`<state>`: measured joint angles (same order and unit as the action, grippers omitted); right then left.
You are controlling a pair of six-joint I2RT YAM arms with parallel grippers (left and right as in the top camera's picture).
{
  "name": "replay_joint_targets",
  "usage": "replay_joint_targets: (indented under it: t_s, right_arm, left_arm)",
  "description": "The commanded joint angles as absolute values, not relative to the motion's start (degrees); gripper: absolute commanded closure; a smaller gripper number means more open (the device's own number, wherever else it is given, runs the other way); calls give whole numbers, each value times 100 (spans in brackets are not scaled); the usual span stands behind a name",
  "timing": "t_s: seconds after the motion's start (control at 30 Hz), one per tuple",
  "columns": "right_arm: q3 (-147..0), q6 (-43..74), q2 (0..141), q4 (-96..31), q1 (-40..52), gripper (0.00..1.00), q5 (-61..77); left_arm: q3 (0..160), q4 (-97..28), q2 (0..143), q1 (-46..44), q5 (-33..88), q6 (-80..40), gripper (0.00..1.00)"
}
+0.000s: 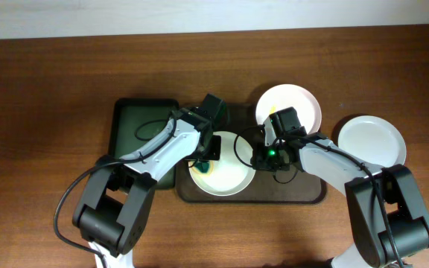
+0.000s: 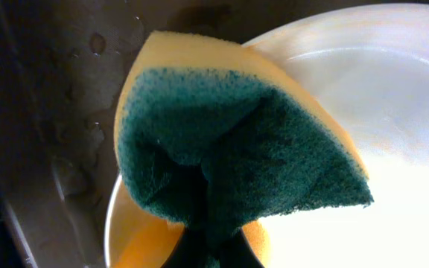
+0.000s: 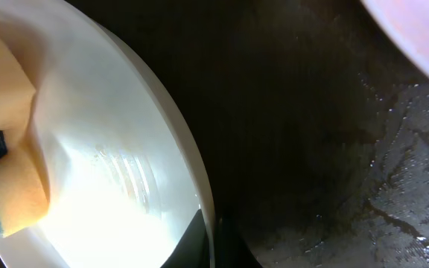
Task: Clean dirty plates on tray and stack at the side
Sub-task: 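Scrub the plate surface with the sponge in the left gripper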
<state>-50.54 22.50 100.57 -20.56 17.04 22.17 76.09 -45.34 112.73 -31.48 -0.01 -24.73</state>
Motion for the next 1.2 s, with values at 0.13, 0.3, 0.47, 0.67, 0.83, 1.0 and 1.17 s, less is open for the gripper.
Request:
replay_joint_targets:
  t_s: [0.13, 0.3, 0.47, 0.67, 0.83, 1.0, 1.17]
  right_arm:
    - [-5011, 2418, 10130, -2056, 1726, 96, 2224]
    - [-5011, 2453, 10130, -2073, 1726, 96, 2228]
    - [-5011, 2456, 10130, -2075, 1726, 96, 2228]
    - [-5011, 2480, 10130, -2073, 1726, 96, 2228]
    - [-5009, 2497, 10130, -2075, 1726, 96, 2231]
    - [-5011, 2497, 10130, -2075, 1726, 96, 2231]
    - [-5011, 2497, 10130, -2078, 1726, 96, 2233]
  left_arm:
    - [7089, -4519, 11500, -3190, 1339, -2602, 100]
    - [7089, -4591, 11703, -3269, 1872, -2414, 100]
    - [7096, -4626, 11699, -3234, 2665, -2222, 100]
    - [7096, -4628, 11699, -3256, 3214, -2220, 100]
    - [7216, -4615, 11657, -3208, 3640, -2014, 100]
    - [7955, -4766, 10995, -2744, 3638, -1981, 100]
    - [8927, -5201, 10051, -2047, 3061, -1986, 100]
